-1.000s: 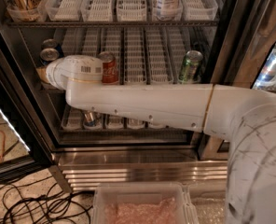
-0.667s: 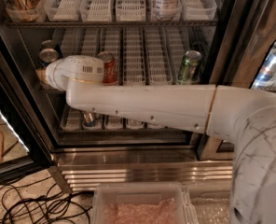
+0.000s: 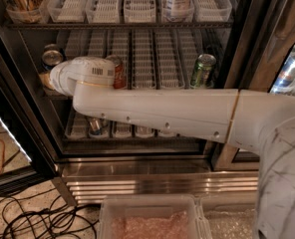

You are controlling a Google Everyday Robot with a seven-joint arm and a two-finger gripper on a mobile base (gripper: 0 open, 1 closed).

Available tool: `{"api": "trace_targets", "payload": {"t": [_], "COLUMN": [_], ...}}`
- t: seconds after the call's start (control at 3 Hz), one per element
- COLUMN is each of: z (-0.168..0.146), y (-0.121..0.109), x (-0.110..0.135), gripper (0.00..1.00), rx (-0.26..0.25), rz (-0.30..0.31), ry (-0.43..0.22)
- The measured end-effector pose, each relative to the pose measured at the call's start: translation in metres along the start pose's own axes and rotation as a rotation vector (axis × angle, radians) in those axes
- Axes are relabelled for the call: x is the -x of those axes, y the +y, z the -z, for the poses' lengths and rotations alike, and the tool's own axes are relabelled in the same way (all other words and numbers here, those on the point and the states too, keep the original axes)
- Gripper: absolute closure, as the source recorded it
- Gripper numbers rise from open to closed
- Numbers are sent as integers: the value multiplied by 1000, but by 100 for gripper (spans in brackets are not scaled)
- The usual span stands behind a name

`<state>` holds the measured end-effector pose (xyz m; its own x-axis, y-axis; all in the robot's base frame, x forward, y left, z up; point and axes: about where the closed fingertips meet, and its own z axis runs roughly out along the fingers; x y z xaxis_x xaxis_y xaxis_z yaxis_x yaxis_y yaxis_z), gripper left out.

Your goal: Pick pepsi can from middle shelf of fridge

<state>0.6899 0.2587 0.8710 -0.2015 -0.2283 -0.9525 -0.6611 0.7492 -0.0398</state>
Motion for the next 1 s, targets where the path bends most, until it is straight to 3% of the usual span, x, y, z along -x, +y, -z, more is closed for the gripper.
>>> {"api": "trace_targets", "payload": {"t": [0.67,1.0], "z": [6,22], "y": [3,-4], "x": [18,6], "gripper": [100,100], "rx": [50,51], "rz": [12,15], "ry": [3,57]}}
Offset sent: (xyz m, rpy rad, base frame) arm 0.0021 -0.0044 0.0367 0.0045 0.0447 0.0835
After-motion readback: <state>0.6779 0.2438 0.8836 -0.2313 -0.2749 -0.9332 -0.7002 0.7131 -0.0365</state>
